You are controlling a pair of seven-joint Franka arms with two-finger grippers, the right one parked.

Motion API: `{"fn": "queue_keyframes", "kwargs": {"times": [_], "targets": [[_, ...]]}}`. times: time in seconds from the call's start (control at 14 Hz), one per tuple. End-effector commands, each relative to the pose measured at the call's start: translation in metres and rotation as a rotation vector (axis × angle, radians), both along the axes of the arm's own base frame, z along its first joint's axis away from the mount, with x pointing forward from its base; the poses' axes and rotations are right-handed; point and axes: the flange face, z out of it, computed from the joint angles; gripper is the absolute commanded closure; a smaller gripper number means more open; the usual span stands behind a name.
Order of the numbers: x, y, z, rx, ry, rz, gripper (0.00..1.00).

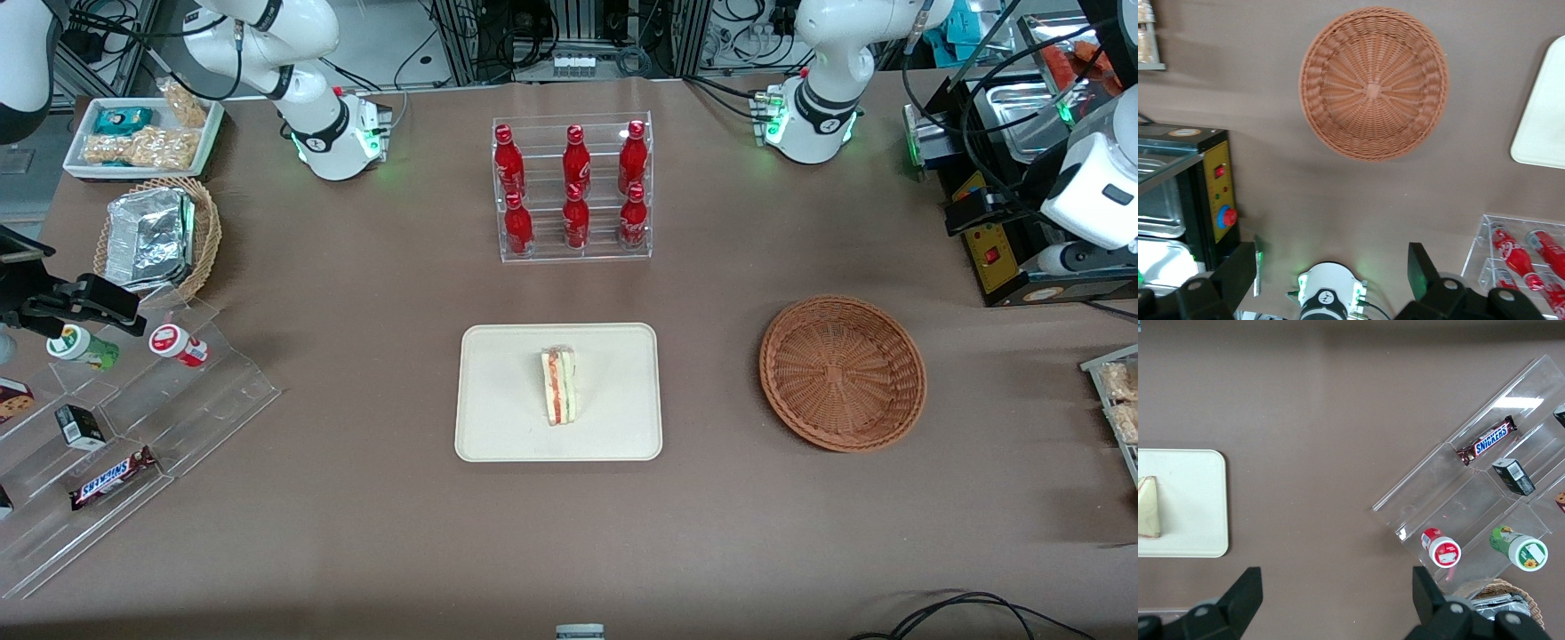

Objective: Place sandwich from basket to tray

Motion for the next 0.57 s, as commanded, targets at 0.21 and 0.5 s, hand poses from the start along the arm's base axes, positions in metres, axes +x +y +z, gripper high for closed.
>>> {"fn": "queue_keyframes", "kwargs": {"times": [0.21, 0.5], "targets": [[0.0110, -0.0073, -0.0042, -0.092, -0.037, -0.007, 0.00], [0.0123, -0.0085, -0.0039, -0.084, -0.045, -0.015, 0.00]]}}
